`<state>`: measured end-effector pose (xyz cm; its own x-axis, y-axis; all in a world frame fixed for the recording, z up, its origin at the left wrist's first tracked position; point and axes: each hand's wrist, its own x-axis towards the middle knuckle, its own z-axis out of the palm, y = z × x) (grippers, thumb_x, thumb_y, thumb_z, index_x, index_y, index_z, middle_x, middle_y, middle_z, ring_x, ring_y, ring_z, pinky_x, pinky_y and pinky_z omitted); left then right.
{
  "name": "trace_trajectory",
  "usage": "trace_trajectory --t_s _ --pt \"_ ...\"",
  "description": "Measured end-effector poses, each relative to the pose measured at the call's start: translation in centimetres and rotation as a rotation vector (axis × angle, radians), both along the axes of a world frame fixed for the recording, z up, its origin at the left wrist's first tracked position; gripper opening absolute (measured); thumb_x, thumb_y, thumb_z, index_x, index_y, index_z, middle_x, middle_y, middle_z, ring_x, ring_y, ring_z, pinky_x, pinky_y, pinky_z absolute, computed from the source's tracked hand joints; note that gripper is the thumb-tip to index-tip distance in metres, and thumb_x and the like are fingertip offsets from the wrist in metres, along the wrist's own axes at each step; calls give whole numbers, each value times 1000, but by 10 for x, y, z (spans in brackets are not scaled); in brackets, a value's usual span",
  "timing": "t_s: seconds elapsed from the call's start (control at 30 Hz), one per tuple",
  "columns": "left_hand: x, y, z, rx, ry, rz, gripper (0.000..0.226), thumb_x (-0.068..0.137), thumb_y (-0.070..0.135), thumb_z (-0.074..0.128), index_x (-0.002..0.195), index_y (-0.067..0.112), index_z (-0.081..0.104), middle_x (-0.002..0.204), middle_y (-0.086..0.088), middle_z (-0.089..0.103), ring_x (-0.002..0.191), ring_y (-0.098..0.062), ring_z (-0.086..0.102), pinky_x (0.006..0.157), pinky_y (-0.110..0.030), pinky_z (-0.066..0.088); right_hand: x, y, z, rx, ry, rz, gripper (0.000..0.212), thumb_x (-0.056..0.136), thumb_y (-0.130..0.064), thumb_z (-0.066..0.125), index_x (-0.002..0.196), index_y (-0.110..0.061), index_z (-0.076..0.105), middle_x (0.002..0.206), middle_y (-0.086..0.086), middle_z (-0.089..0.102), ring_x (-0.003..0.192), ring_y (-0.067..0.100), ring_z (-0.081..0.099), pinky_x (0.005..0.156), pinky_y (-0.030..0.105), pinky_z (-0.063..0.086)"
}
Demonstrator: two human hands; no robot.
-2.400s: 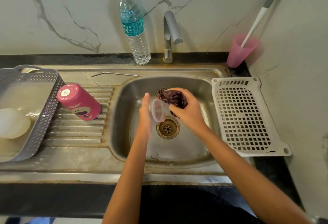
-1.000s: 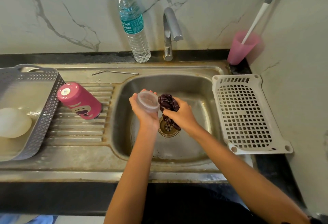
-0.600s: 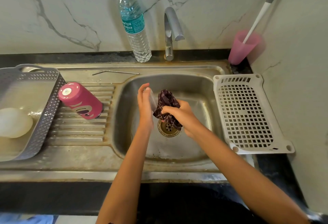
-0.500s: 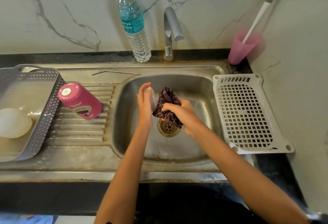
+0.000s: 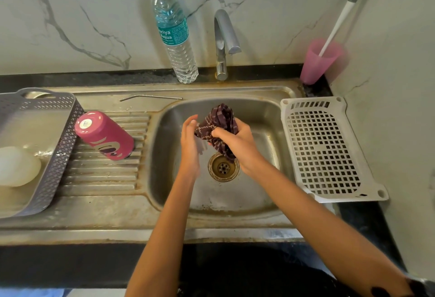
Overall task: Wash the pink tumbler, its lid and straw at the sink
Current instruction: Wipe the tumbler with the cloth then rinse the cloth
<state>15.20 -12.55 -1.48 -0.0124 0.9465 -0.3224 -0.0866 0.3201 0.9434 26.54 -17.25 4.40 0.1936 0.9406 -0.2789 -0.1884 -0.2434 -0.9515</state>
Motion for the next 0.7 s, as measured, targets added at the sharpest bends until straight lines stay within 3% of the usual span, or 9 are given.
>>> trace_trajectory --t_s 0.07,0.13,0.2,0.27,0.37,0.47,0.6,0.7 --pt "-1 4 8 -61 -117 66 39 82 62 52 114 43 63 132 -5 58 120 -24 56 101 -48 45 -2 -3 -6 46 -157 41 20 79 -10 72 97 -17 70 85 3 72 81 11 68 73 25 55" --pt "-4 10 16 -119 -253 139 33 89 55 51 112 35 63 128 -6 56 111 -23 58 84 -37 50 -2 -9 -19 70 -354 84 19 78 -13 73 95 -18 70 83 -2 72 80 6 67 74 24 55" --pt "-10 17 19 -129 -366 183 32 93 51 47 113 30 62 114 -6 53 95 -19 56 70 -32 49 2 -14 -35 49 -501 135 20 76 -20 75 95 -19 71 83 -4 73 82 7 67 80 31 56" --pt "-13 23 26 -108 -433 195 35 89 52 50 111 27 62 97 -4 52 81 -16 54 62 -29 47 5 -19 -45 12 -512 122 18 75 -22 75 93 -19 72 84 -5 73 84 8 68 83 37 56" --pt "-13 25 32 -106 -410 192 36 82 52 55 108 28 62 96 0 53 79 -13 56 62 -28 48 4 -22 -39 72 -403 27 24 75 -12 75 93 -28 70 84 -13 71 85 2 67 81 27 54" --pt "-5 19 26 -153 -404 136 28 94 48 49 111 27 58 102 0 55 84 -13 59 64 -28 50 0 -13 -23 266 -345 -20 28 76 -4 72 101 -17 69 92 -4 72 90 8 67 81 25 54" --pt "4 11 23 -212 -453 133 27 96 47 47 108 24 54 73 3 53 69 -12 54 62 -27 46 0 -6 -27 453 -508 74 35 73 -1 71 105 -14 69 100 -3 67 96 8 63 85 27 51" --pt "3 11 20 -306 -484 194 27 95 47 48 107 23 52 74 2 49 64 -12 51 59 -26 43 9 -9 -42 521 -678 216 41 70 -3 75 109 -14 70 106 -2 64 99 11 62 86 33 51"
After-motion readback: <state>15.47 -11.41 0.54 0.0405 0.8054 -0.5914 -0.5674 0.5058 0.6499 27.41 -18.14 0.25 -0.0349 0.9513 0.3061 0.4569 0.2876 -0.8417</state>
